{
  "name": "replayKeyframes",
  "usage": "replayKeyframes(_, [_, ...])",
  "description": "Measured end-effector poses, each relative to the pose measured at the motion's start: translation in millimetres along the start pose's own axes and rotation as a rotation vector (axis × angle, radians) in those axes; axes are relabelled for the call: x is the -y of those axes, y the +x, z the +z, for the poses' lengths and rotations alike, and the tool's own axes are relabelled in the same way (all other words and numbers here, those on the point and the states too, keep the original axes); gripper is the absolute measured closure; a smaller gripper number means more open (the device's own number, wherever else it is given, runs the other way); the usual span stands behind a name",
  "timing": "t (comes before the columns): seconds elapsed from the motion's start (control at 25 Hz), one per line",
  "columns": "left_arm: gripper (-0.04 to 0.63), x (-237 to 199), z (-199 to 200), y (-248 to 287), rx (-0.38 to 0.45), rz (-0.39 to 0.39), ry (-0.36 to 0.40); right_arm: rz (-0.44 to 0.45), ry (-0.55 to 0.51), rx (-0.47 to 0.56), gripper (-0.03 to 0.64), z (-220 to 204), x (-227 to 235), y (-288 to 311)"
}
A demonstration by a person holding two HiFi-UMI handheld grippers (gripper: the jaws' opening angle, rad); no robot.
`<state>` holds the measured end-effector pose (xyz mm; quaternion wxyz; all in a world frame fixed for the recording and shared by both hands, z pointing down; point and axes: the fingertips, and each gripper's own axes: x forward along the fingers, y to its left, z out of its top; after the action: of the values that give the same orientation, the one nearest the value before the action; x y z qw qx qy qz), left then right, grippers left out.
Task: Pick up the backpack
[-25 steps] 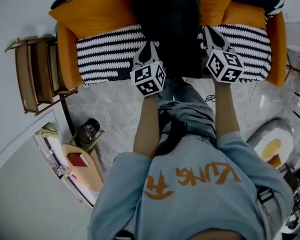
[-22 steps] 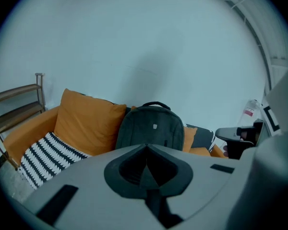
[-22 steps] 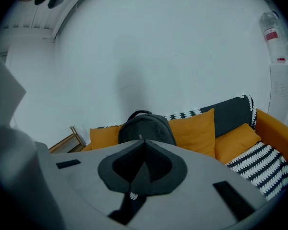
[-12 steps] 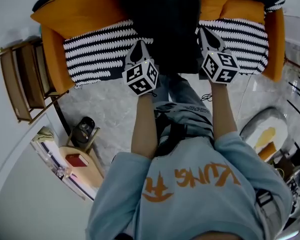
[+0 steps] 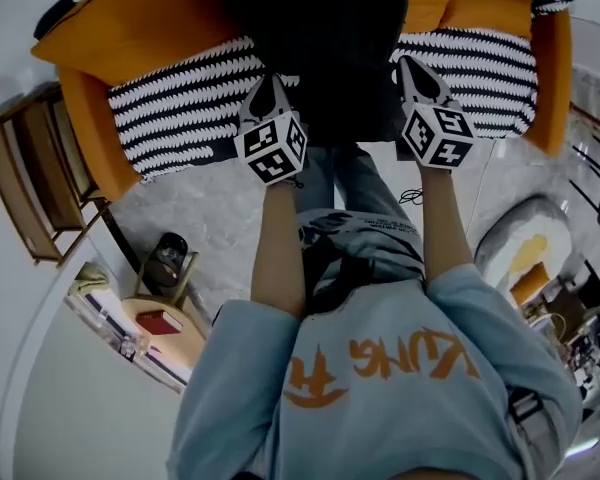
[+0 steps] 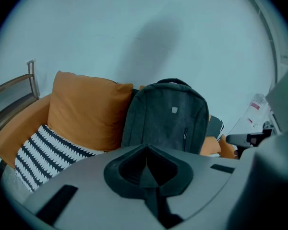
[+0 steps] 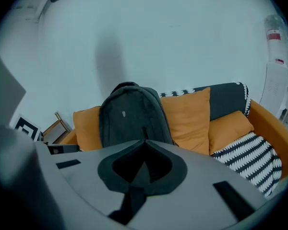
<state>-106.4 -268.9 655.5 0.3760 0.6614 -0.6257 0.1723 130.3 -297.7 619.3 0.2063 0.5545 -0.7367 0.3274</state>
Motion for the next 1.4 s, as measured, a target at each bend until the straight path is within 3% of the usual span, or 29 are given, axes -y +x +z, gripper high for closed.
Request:
replayKeyframes(0.44, [0.574, -18.4, 5.4, 51.3, -0.053, -0.014, 0.012, -0.058, 0.087, -0.001, 0.618, -4.1, 23.2, 43.6])
replayKeyframes(0.64, [0.572, -25.3, 0.5, 72.3, -0.094, -0.017, 0.031, -0.090, 0.076, -0.025, 0.615, -6.3, 36.5, 59.8])
replayKeyframes(0.72, [0.538, -28.4, 0.2, 84.1, -0.105, -0.019, 0.035, -0.087, 0.075, -0.041, 0.523, -7.5, 40.8, 69.1])
replayKeyframes(0.76, [0.462, -29.8, 0.4, 89.3, -0.110, -0.022, 0.031, -0.086, 0.073, -0.050, 0.499, -8.0, 42.6, 73.0])
replayKeyframes(0.8, [0.435, -31.4, 0.5, 93.7, -0.115, -0.024, 0.026, -0.090, 0.070, -0.060, 0.494, -8.8, 44.5, 76.0])
replayKeyframes(1.16, [0.383, -57.8, 13.7, 122.9, -0.118, -0.014, 0.004, -0.111, 0.032, -0.105, 0.411, -10.4, 50.3, 101.5])
replayKeyframes(1.4, [0.380, -53.7, 18.1, 140.4, -0.124, -0.083, 0.012, -0.115, 0.040, -0.109, 0.407, -4.8, 62.0, 112.9])
